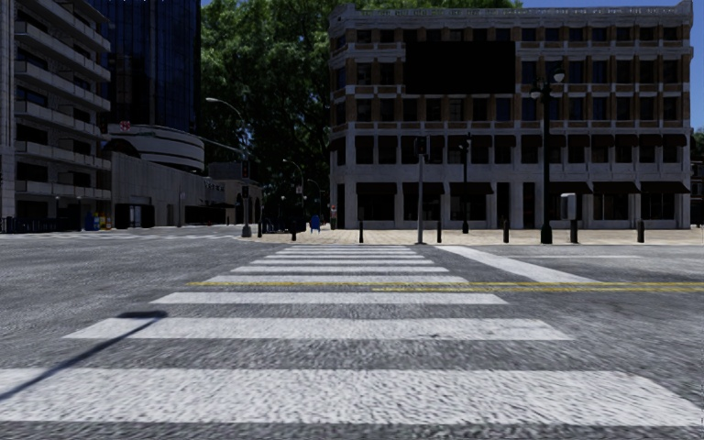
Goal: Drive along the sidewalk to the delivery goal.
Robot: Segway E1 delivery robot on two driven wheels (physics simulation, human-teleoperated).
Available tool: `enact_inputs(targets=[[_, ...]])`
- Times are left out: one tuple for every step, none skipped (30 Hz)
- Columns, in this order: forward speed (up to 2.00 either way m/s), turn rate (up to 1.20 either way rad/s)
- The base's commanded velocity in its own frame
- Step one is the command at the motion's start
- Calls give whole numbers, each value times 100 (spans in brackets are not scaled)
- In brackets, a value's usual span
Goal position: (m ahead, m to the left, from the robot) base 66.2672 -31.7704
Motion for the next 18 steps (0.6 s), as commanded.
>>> enact_inputs(targets=[[193,0],[193,0],[193,0],[194,0],[194,0],[194,0],[194,0],[194,0],[194,0],[194,0],[194,0],[193,0],[192,0],[192,0],[192,0],[192,0],[192,0],[192,0]])
